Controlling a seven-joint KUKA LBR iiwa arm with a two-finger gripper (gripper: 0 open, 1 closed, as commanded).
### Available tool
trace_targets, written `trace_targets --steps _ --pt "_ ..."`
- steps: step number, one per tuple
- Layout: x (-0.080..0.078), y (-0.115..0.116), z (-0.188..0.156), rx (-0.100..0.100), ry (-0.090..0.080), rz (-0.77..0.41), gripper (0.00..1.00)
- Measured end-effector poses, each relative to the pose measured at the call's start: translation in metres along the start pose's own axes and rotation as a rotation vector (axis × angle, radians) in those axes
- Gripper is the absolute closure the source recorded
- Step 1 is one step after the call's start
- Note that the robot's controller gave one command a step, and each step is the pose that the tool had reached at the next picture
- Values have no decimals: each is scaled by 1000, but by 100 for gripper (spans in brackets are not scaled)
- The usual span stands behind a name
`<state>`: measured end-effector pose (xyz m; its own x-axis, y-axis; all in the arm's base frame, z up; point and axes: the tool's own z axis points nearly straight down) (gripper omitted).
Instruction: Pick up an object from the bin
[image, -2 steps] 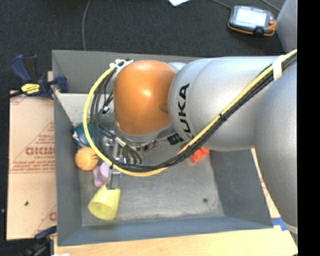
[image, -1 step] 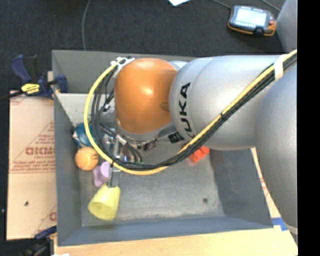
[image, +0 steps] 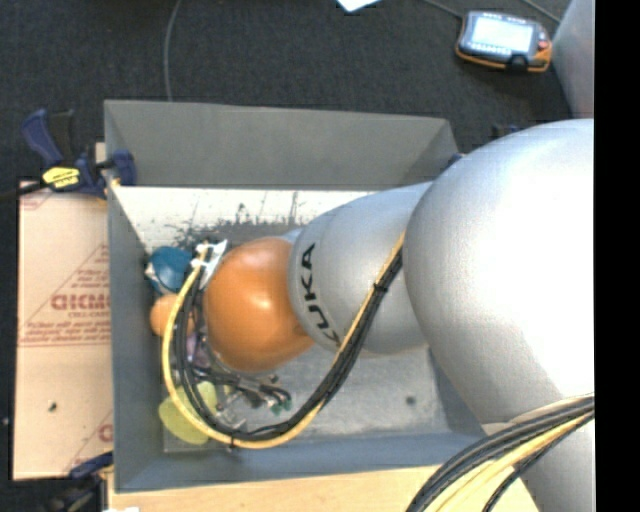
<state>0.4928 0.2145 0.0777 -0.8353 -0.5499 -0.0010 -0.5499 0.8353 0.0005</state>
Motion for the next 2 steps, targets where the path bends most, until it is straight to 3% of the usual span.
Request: trace_targets --steps 1,2 --pt "3 -2 -83 0 -5 51 0" --pt "-2 13 -22 -6 11 -315 0"
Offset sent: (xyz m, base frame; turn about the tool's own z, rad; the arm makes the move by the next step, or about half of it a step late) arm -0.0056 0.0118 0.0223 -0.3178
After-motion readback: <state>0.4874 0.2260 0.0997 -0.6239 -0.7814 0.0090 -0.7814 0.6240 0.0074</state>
